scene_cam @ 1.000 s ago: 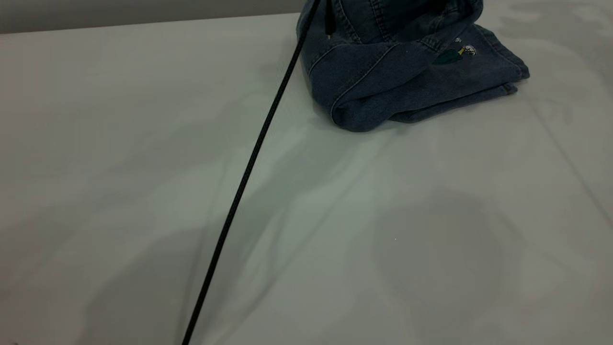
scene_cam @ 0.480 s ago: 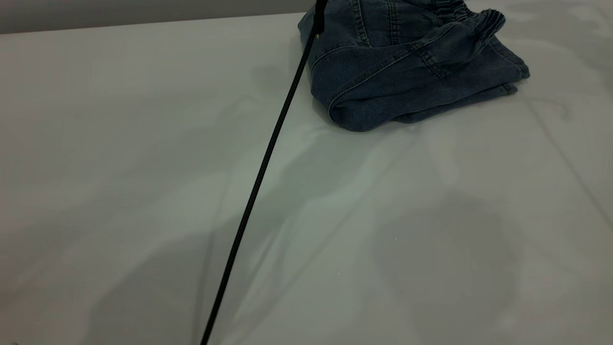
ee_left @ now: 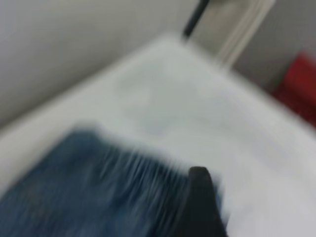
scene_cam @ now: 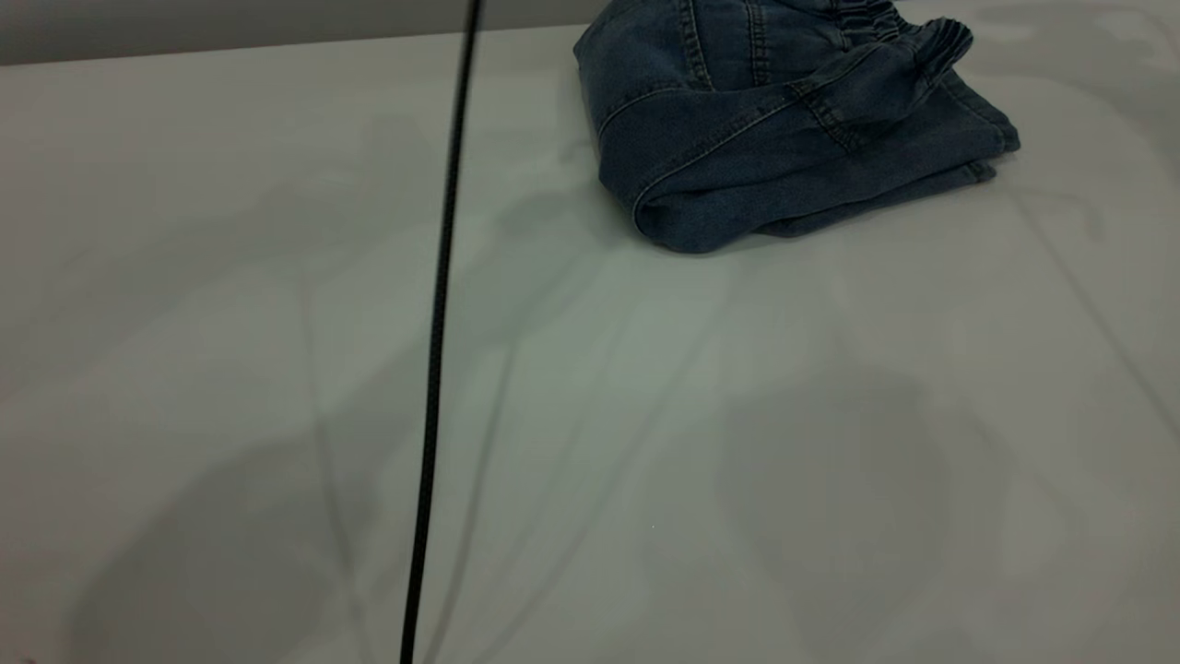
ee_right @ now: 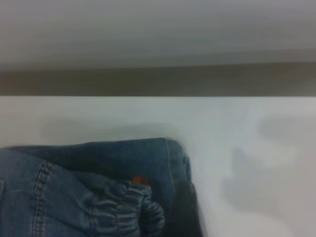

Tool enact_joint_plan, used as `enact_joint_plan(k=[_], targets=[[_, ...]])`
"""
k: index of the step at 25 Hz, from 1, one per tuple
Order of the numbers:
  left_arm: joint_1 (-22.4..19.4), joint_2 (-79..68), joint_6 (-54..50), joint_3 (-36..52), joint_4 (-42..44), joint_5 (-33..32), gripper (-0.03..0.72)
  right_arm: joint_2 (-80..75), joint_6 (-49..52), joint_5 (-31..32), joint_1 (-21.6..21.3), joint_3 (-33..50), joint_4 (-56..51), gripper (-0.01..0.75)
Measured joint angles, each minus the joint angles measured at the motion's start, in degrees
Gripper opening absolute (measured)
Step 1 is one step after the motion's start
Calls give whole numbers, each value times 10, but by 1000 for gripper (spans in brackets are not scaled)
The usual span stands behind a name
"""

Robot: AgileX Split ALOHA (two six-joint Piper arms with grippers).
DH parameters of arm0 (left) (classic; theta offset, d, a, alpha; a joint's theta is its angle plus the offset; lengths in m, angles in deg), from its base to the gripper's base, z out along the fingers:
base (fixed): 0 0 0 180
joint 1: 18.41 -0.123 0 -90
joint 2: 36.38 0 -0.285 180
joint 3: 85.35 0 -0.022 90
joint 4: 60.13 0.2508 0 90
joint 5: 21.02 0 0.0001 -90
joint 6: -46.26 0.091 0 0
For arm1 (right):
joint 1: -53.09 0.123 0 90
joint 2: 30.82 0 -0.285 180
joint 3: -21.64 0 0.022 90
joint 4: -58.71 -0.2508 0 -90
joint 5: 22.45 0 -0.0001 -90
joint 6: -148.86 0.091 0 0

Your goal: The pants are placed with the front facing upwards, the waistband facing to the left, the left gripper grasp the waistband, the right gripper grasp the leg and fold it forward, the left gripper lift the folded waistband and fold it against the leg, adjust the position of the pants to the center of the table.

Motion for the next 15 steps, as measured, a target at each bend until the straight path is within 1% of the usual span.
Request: enact_joint_plan(k=[3,4,6,8,11,13,15], targets=[[1,-1,-125,-2,149,-71,512,0,0,0,0,0,-2,549],[4,-1,-168,-2,197,-86,512,0,0,0,0,0,-2,549],[9,-3,-238,-2,277,-95,512,0,0,0,1,0,-5,549],[11,-8,-285,-2,345,-92,512,0,1,0,2,0,-11,549],[11,-23,-325,-2,414,-54,512,-1,1,0,7,0,-17,549],[13,-39,-337,-5,437,-31,512,-1,1,0,7,0,-17,549],[13,-58,-339,-14,441,-25,512,-1,1,0,6,0,-16,549]])
